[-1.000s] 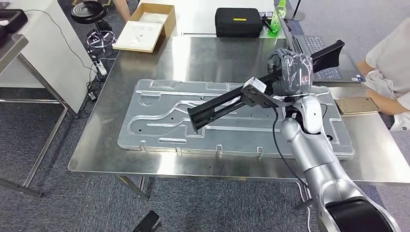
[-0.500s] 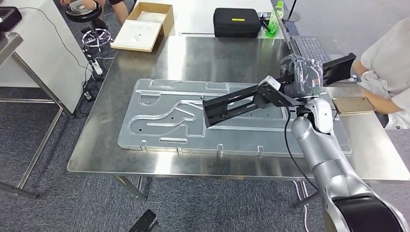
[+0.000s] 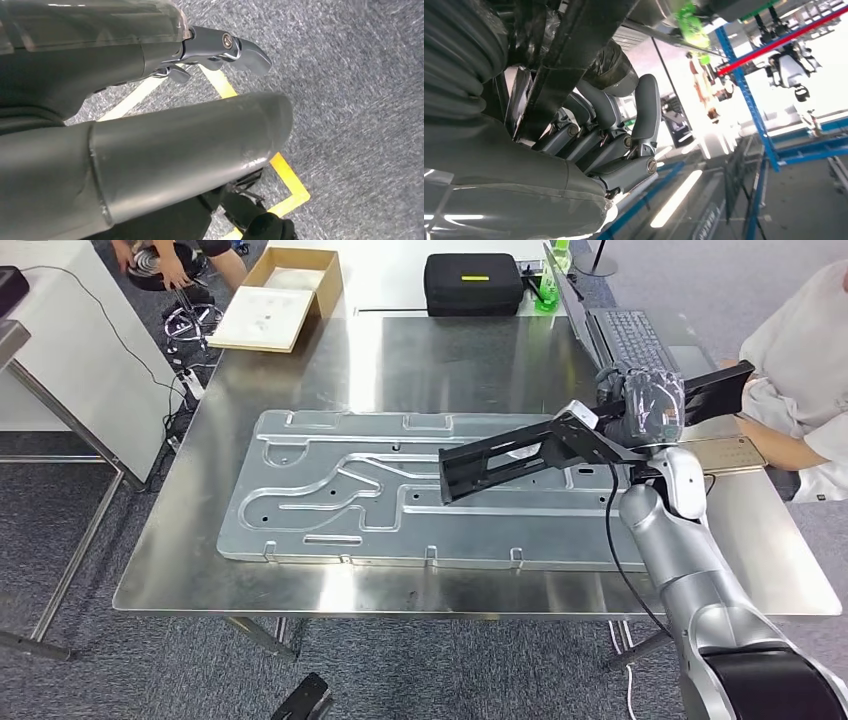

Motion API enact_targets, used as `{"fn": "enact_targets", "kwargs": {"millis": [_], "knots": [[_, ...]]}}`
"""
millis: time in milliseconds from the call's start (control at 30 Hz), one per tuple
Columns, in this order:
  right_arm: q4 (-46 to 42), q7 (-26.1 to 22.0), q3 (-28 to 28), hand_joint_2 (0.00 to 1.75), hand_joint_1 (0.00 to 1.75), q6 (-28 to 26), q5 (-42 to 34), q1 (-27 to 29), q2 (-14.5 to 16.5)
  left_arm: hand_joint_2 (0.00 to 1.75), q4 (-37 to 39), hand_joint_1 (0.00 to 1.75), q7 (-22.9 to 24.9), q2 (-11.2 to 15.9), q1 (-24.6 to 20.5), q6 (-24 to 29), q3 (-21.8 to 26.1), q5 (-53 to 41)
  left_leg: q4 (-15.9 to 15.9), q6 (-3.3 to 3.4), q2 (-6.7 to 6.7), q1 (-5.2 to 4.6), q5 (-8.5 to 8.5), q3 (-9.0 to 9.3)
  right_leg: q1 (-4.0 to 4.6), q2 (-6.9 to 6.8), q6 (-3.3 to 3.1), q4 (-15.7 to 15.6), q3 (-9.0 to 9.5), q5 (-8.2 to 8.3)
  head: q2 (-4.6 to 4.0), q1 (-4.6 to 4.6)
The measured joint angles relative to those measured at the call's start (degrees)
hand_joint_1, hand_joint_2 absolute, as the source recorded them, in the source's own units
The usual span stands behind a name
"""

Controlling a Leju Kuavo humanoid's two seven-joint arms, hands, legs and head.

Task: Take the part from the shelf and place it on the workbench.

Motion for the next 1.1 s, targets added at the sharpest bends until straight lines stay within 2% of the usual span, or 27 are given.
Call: {"fn": "enact_targets", "kwargs": {"millis": [33,100,133,167,200,267,300,333,433,500,533,600,633,667,700,767,800,833,867,933,1000,1067,1100], "knots": [[-0.1,-0.1,-0.1,1.75,1.75,0.1,-0.1,0.1,0.0,0.0,0.0,0.0,0.0,0.0,0.0,0.2,0.0,0.0,2.9,-0.04,-0.01,0.02,-1.44,-1.37,0.06,0.0,-0.38,-0.1,0.27,-0.16,0.0,-0.01],[-0.1,-0.2,-0.3,1.75,1.75,0.3,-0.1,0.6,0.0,0.0,0.0,0.0,0.1,0.0,0.1,0.5,0.0,0.0,10.9,0.1,-0.02,-0.05,-4.3,-5.55,0.45,0.04,-0.96,-0.1,0.7,-0.56,0.0,-0.01],[-0.1,-0.2,-0.4,1.75,1.75,0.6,-0.2,0.9,0.0,0.0,0.0,0.0,0.1,0.0,0.1,0.5,0.0,0.0,13.9,0.23,-0.02,-0.11,-4.77,-7.44,0.69,0.11,-1.19,-0.1,0.91,-0.73,0.0,0.0],[-0.1,-0.3,-0.4,1.75,1.75,0.9,-0.3,1.2,-0.1,0.0,0.0,0.0,0.1,0.0,0.2,0.5,0.0,0.0,14.8,0.45,-0.03,-0.2,-4.06,-8.4,0.92,0.24,-1.36,0.0,1.13,-0.92,0.0,-0.01],[-0.1,-0.3,-0.5,1.75,1.75,1.5,-0.5,1.4,-0.1,0.0,0.0,0.0,0.0,0.0,0.2,0.6,0.0,0.0,13.4,0.78,-0.05,-0.33,-2.32,-8.25,1.12,0.41,-1.45,0.0,1.39,-1.11,0.0,-0.01],[-0.1,-0.3,-0.7,1.75,0.87,3.5,-1.5,1.6,-0.2,0.87,0.0,0.0,-0.3,0.0,0.2,0.6,0.0,-0.2,6.1,1.96,-0.16,-0.84,2.4,-5.54,1.43,0.72,-1.45,0.0,2.0,-1.57,0.0,0.01],[0.0,-0.4,-0.9,1.75,0.44,4.9,-2.3,1.5,-0.4,1.31,0.0,0.0,-0.5,0.0,0.1,0.7,0.0,-0.2,2.6,2.5,-0.21,-1.11,3.89,-4.03,1.55,0.82,-1.34,0.0,2.15,-1.78,0.0,0.01],[0.1,-0.4,-1.1,1.75,0.0,6.3,-3.3,1.4,-0.6,1.31,0.0,0.0,-0.6,0.1,0.0,0.7,0.0,-0.3,0.1,2.87,-0.24,-1.33,4.51,-2.97,1.56,0.86,-1.15,0.0,2.15,-1.9,0.0,0.02],[0.8,-0.4,-2.0,1.75,0.0,9.9,-6.5,1.2,-1.2,0.0,0.0,0.0,-0.7,0.1,0.1,0.9,0.0,-0.4,-2.0,3.01,-0.26,-1.52,4.22,-2.04,1.42,0.85,-0.3,-0.2,1.95,-1.95,0.0,-0.01],[1.3,-0.4,-2.7,1.75,0.0,11.9,-8.6,0.8,-1.5,0.0,0.0,0.0,-0.7,0.1,0.1,0.7,0.0,-0.2,-3.1,3.19,-0.22,-1.2,4.54,-1.29,1.32,0.74,0.29,1.1,1.59,-2.93,0.0,0.06],[1.7,-0.4,-3.0,1.75,0.0,12.8,-9.5,0.4,-1.8,0.0,0.0,0.0,-0.8,0.1,0.0,0.7,0.0,-0.1,-3.5,3.28,-0.19,-1.01,4.65,-0.91,1.23,0.67,0.63,3.3,0.58,-4.17,0.0,0.11],[2.7,-0.4,-3.5,1.75,0.0,14.4,-11.1,-0.2,-2.2,0.0,0.0,0.0,-0.7,0.1,0.0,0.9,0.0,0.1,-3.7,3.42,-0.19,-0.87,4.59,-0.61,0.76,0.57,1.29,10.6,-3.21,-7.23,0.0,0.21],[3.3,-0.4,-3.7,1.75,0.0,14.9,-11.6,-0.3,-2.4,0.0,0.0,0.0,-0.6,0.1,0.0,1.1,0.0,0.1,-3.7,3.41,-0.19,-0.82,4.49,-0.55,0.51,0.53,1.62,13.7,-5.08,-8.03,0.0,0.21],[3.7,-0.4,-3.9,1.75,0.0,15.2,-12.0,-0.3,-2.6,0.0,0.0,0.0,-0.5,0.1,0.1,1.3,0.0,0.1,-3.6,3.34,-0.19,-0.75,4.36,-0.5,0.24,0.45,1.91,15.1,-6.2,-7.81,0.0,0.2],[4.0,-0.5,-4.0,1.75,0.0,15.3,-12.2,-0.3,-2.7,0.0,0.0,0.0,-0.4,0.1,0.2,1.4,0.0,0.0,-3.4,3.18,-0.2,-0.63,4.18,-0.45,-0.04,0.35,2.18,14.2,-6.14,-6.44,0.0,0.2],[4.5,-0.6,-4.1,1.75,0.0,15.3,-12.4,-0.5,-2.8,0.0,0.0,0.0,-0.3,0.1,0.2,1.4,0.0,0.0,-2.7,2.6,-0.21,-0.37,3.6,-0.38,-0.57,0.04,2.76,7.4,-3.3,-2.33,0.0,0.21],[4.6,-0.6,-4.1,1.75,0.0,15.3,-12.5,-0.7,-2.9,0.0,0.0,0.0,-0.3,0.1,0.1,1.4,0.0,0.0,-2.3,2.19,-0.24,-0.38,3.24,-0.45,-0.62,0.0,2.82,3.9,-1.69,-0.96,0.0,0.2],[4.8,-0.7,-4.2,1.75,0.0,15.3,-12.5,-0.9,-2.9,0.0,0.0,0.0,-0.3,0.1,0.1,1.5,0.0,0.0,-2.0,1.8,-0.27,-0.46,2.99,-0.52,-0.61,0.02,2.62,1.7,-0.65,-0.35,0.0,0.19],[5.0,-0.7,-4.2,1.75,0.0,15.4,-12.6,-1.0,-2.9,0.0,0.0,0.0,-0.3,0.1,0.1,1.5,0.0,0.0,-1.8,1.47,-0.3,-0.59,2.82,-0.58,-0.54,0.1,2.27,0.8,-0.23,-0.41,0.0,0.16],[5.2,-0.9,-4.2,1.75,0.0,16.7,-13.3,-1.2,-2.9,0.0,0.0,0.0,-0.3,0.1,0.1,1.5,0.0,0.0,-1.8,0.95,-0.29,-0.61,2.68,-0.55,-0.37,0.3,1.19,0.8,-0.17,-0.51,0.0,0.13],[5.5,-0.5,-4.4,0.87,0.0,19.9,-15.1,-1.8,-2.9,0.0,0.0,0.0,-0.3,0.1,0.1,1.6,0.0,0.1,-0.3,0.48,-0.26,-0.38,1.46,-0.98,-0.31,0.27,0.29,0.6,0.09,-0.45,0.0,0.14],[6.2,0.3,-4.6,0.0,0.0,24.1,-17.0,-2.8,-2.9,0.0,0.0,0.0,-0.4,0.1,0.2,1.5,0.0,0.2,5.1,0.26,-0.26,-0.27,-1.75,-3.24,-0.18,0.19,-0.42,0.4,0.26,-0.39,0.0,0.14],[6.7,0.9,-4.7,0.0,0.0,26.3,-17.9,-3.5,-2.9,0.0,0.0,0.0,-0.4,0.1,0.2,1.5,0.0,0.2,9.1,0.27,-0.26,-0.29,-3.7,-5.06,-0.04,0.19,-0.64,0.4,0.24,-0.39,0.0,0.14]]}}
